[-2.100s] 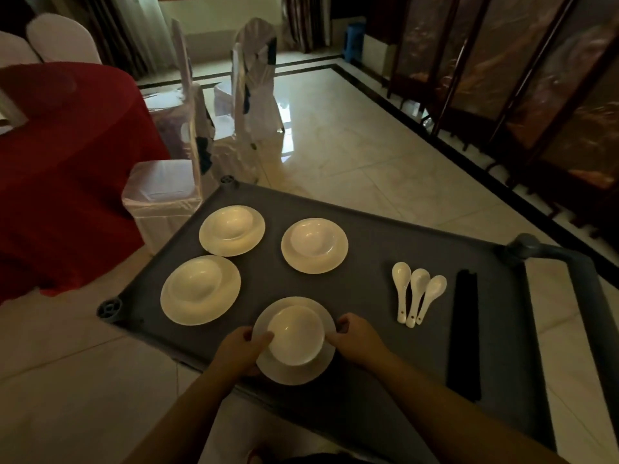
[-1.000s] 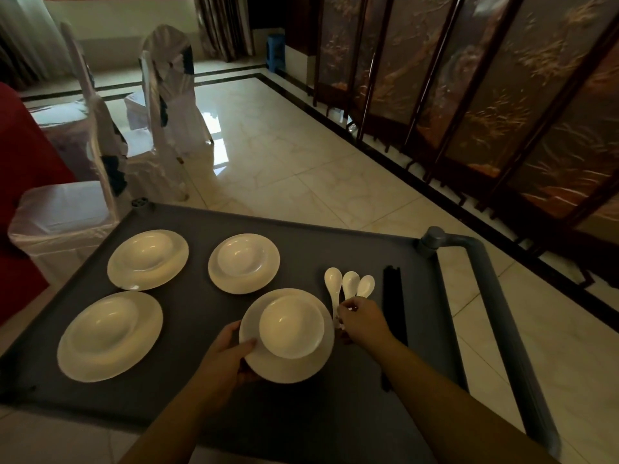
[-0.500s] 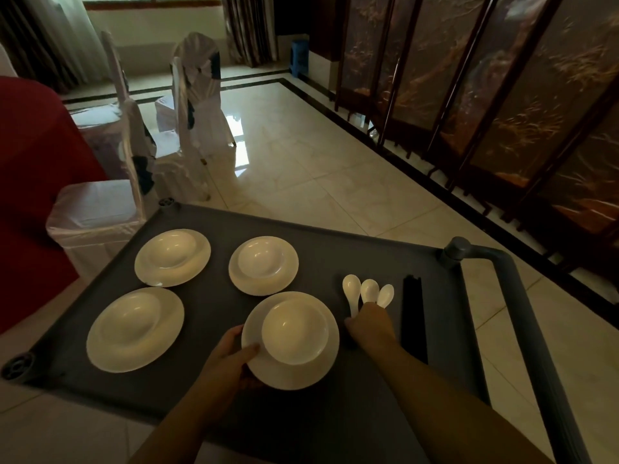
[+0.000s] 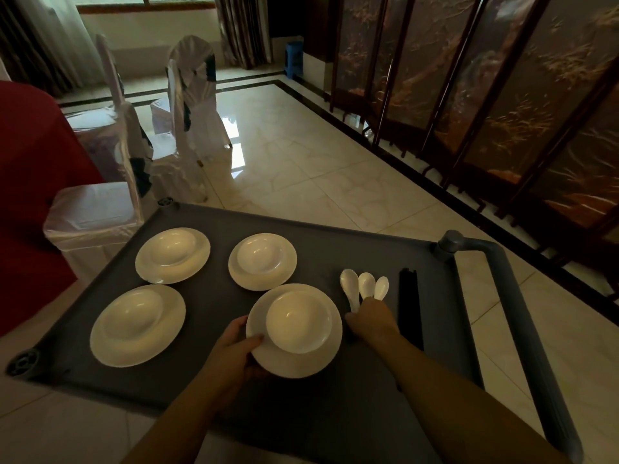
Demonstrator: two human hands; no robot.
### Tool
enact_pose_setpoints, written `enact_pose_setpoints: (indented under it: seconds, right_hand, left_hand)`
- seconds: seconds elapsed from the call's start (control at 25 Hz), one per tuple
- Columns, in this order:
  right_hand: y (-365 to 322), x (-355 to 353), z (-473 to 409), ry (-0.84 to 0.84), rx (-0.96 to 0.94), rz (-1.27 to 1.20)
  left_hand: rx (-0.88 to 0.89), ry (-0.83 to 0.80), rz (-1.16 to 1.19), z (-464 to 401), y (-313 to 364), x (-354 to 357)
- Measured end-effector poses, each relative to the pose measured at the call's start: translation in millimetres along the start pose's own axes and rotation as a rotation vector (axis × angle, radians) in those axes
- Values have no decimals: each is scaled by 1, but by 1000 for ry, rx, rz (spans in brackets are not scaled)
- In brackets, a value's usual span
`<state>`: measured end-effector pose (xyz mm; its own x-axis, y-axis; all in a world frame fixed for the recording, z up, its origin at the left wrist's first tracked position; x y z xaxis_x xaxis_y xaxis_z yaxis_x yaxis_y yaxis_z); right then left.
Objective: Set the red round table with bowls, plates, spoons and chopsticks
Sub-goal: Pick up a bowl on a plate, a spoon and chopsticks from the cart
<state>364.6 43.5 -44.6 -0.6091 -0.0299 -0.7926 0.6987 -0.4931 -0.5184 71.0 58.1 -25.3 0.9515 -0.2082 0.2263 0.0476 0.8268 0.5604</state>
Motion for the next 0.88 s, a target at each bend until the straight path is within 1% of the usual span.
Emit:
enact_pose_setpoints:
  seconds: [0.2,0.36,0.44,0.6,0.68,0.76,0.88]
  right_hand:
    - [6,-14,24,1,-13,-119]
    - [35,-31,47,90,-2,-209]
    - [51,-39,56,127,56,-202]
    - [76,-46,63,215,267,-191]
    - [85,-46,64,215,318,-161]
    - [92,-44,63,194,307,-129]
    - [97,-40,67,208,216,-106]
  left_hand:
    - [1,-44,6,-1,2,7]
    - [9,-57,-15,-7,3,21]
    - [8,-72,-40,-11,1,30]
    - [4,-88,-69,-16,-1,43]
    - [4,-94,-83,-19,-2,47]
    - [4,-106,-94,-20,-3,49]
    - [8,-110,-98,-21,-4,49]
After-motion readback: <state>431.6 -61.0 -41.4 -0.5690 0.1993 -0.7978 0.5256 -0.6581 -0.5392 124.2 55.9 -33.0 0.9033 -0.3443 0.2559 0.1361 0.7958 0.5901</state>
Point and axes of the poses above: each hand's wrist, its own z-axis away from the middle knuckle, its own x-axis out of the palm, y = z × x, the point moved 1 cm from there along -z, towards the middle knuckle, and after that the axes turned 15 degrees about -x, right-handed, at the moved point
